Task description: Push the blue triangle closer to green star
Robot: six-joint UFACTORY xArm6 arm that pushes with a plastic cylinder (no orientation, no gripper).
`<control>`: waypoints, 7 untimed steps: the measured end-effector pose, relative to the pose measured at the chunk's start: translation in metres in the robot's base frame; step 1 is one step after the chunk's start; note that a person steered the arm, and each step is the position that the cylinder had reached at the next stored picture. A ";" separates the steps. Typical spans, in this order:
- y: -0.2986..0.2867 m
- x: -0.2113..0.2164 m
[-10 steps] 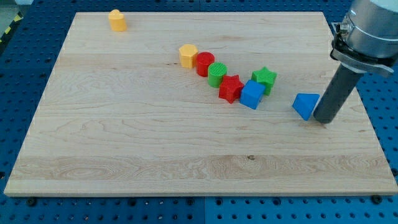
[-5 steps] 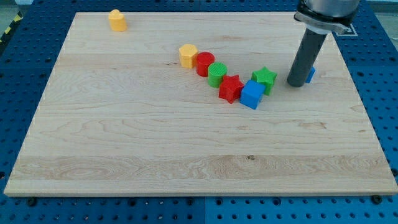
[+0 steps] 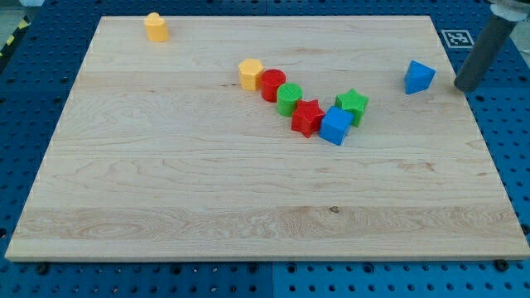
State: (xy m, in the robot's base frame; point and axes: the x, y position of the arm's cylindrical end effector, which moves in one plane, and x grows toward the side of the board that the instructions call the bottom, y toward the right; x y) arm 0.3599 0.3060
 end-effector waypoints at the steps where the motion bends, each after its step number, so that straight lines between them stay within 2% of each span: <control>1: -0.014 -0.012; 4: -0.097 0.011; 6: -0.097 -0.010; 7: -0.113 -0.005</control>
State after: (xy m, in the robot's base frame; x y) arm 0.3547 0.1928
